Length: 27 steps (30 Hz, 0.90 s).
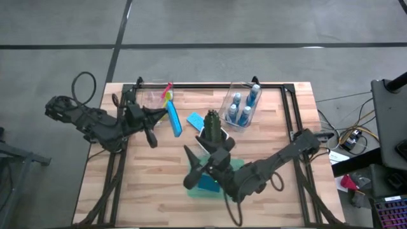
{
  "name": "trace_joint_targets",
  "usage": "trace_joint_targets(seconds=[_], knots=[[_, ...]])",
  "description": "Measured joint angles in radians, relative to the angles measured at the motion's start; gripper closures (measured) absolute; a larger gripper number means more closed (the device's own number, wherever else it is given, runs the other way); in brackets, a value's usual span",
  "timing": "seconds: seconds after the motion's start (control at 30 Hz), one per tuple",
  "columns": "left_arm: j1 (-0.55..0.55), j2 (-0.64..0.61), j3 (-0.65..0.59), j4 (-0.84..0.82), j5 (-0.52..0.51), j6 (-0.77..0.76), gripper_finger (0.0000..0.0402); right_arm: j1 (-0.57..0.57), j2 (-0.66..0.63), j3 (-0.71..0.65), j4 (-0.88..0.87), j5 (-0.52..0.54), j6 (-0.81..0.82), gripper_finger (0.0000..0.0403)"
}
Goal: Pick & Place Kitchen Sink Supplies
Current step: Stack the sponge on top of the sponge in the green bin
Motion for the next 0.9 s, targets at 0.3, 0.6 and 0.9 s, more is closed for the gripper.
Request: trace_joint_targets(seconds=[0.3, 0.6, 0.9], knots=[[0.000, 0.005, 0.018, 0.051, -0.010, 0.052, 0.0401, -0.027, 0.130, 0.178, 0.001, 0.042, -0.075, 0.0184], [-0.001, 0.005, 0.018, 0.058, -0.011, 0.053, 0.0401, -0.065, 0.175, 0.246, 0.002, 0.031, -0.105, 0.0184], [-0.005, 0.005, 0.018, 0.060, -0.008, 0.059, 0.0401, -0.096, 0.180, 0.246, 0.004, 0.023, -0.081, 0.0184]])
